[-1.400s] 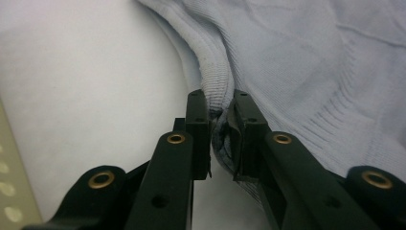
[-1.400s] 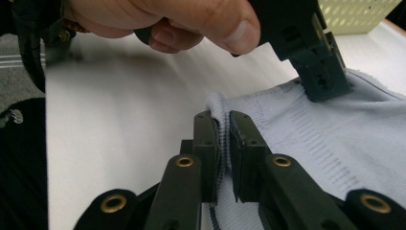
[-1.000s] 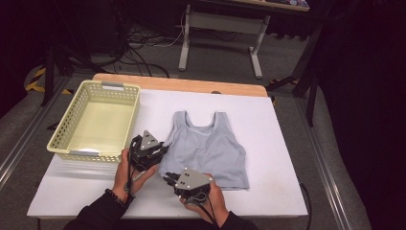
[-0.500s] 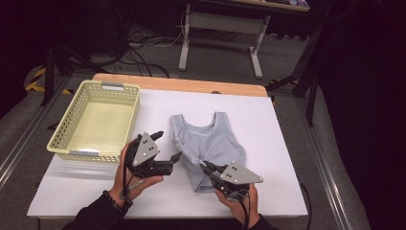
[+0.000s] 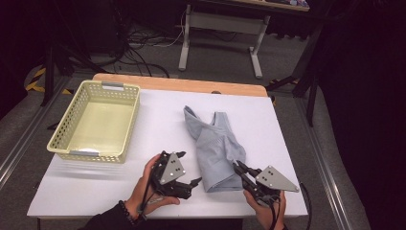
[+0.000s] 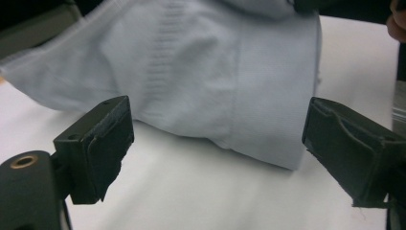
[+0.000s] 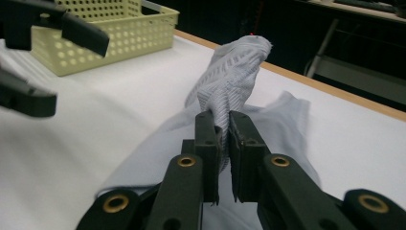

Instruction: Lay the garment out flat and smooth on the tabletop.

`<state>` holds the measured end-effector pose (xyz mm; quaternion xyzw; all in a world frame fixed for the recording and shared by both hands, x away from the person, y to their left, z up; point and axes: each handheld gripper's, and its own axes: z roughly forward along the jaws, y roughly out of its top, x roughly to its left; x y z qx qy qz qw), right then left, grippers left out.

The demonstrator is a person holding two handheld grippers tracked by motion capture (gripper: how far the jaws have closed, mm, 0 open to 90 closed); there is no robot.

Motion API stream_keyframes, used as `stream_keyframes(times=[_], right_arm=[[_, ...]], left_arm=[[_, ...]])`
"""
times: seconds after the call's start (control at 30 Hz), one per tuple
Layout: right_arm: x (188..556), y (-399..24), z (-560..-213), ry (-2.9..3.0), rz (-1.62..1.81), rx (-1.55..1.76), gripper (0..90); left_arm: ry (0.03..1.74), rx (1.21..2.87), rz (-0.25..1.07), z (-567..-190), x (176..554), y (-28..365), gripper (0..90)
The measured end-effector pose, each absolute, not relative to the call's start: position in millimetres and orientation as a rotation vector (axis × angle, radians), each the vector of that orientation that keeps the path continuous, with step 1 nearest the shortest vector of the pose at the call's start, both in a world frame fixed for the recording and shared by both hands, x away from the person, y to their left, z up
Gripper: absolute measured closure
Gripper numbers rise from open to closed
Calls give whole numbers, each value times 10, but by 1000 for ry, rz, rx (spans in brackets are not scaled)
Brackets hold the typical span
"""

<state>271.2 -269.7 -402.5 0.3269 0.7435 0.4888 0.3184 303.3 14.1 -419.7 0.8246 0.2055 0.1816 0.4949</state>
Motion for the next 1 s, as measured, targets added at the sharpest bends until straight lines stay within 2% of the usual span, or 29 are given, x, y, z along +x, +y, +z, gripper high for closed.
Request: stream_keyframes(times=[0.13,0.27,0.43,0.53,0.6,0.67,0.7,0.77,0.8,0.83,0.87,0.97,1.0], right_arm=[[2662,-2867,-4096,1920,1252,917,831],[2634,-2994,-4168,1915,1226,973,831],[2624,-3048,-4244,1943,1198,1014,827],[2645,-3063,-4306,1983,1172,1044,817],[2693,-3086,-4406,2049,1127,1098,759],[2729,-3099,-4433,2063,1112,1136,585],[2743,-3098,-4436,2060,1111,1151,536],[2753,-3096,-4435,2050,1115,1158,538],[2759,-3079,-4430,2044,1118,1145,511],[2759,-3079,-4430,2044,1118,1145,511],[2765,-3070,-4430,2037,1124,1132,493],[2773,-3083,-4429,2022,1135,1128,478],[2777,-3096,-4428,2010,1135,1135,475]], left_arm=[[470,2052,372,-4375,3001,-142,92],[472,2114,376,-4505,3009,-360,88],[504,2175,383,-4614,3056,-446,96],[529,2221,389,-4662,3094,-469,143],[534,2279,442,-4670,3122,-477,159],[531,2280,399,-4670,3152,-462,202],[526,2284,390,-4671,3169,-474,207],[509,2284,383,-4669,3180,-484,227],[494,2283,373,-4669,3191,-482,305],[494,2283,373,-4669,3191,-482,334],[478,2287,316,-4665,3214,-454,406],[477,2287,289,-4663,3243,-448,447],[467,2285,265,-4663,3253,-441,553]])
